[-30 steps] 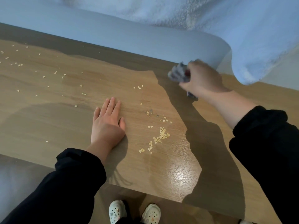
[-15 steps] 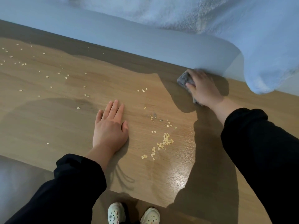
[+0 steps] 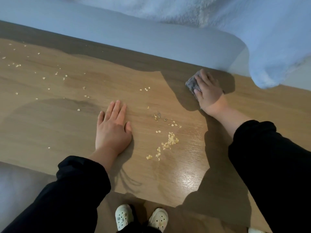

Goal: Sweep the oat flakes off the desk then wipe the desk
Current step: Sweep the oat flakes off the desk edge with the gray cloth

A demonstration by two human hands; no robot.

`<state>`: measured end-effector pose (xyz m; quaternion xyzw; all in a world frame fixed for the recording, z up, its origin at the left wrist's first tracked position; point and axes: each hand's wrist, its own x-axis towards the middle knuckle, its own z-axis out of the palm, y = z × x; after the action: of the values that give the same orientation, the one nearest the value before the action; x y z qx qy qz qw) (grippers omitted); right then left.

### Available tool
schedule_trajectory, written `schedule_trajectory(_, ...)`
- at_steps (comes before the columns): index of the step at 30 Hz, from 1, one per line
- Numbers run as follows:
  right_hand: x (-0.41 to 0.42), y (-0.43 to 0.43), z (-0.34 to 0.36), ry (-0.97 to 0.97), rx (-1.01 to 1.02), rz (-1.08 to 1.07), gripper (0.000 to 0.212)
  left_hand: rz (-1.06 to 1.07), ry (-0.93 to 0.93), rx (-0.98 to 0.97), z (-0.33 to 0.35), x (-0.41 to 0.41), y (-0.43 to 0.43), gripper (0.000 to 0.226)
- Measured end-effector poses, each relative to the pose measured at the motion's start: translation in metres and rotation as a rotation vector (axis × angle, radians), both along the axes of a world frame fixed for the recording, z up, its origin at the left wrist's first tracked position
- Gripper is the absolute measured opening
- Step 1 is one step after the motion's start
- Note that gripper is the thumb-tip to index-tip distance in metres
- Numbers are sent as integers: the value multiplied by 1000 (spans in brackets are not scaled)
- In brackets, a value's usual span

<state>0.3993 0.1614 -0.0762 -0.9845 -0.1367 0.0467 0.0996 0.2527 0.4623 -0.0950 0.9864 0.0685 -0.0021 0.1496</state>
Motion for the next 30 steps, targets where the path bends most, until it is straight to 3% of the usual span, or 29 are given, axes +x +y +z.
schedule_trajectory(5, -75, 21, 2, 25, -12, 291, 55, -1, 5, -8, 2, 0, 0, 60)
schedule_trajectory(11, -63, -11, 3, -9, 55, -233, 55, -6, 11, 9, 0, 1, 0, 61)
schedule_trajectory(14, -90, 27, -1, -60, 76, -321, 54, -17, -3, 23, 0, 0, 0, 60)
schedule_trajectory(18, -125, 88, -4, 15, 112, -296, 60, -20, 43, 50, 1, 3, -1, 61)
schedule_trajectory(23, -126, 62, 6, 70, 163, -269, 58, -112, 40, -115, 7, 0, 9, 60)
schedule_trajectory(25, -129, 28, 7, 48, 161, -341, 57, -211, 30, -140, 6, -8, 22, 62)
schedule_trajectory(30, -176, 32, 4, -38, 125, -724, 54, -437, 88, 92, 5, -48, 90, 67)
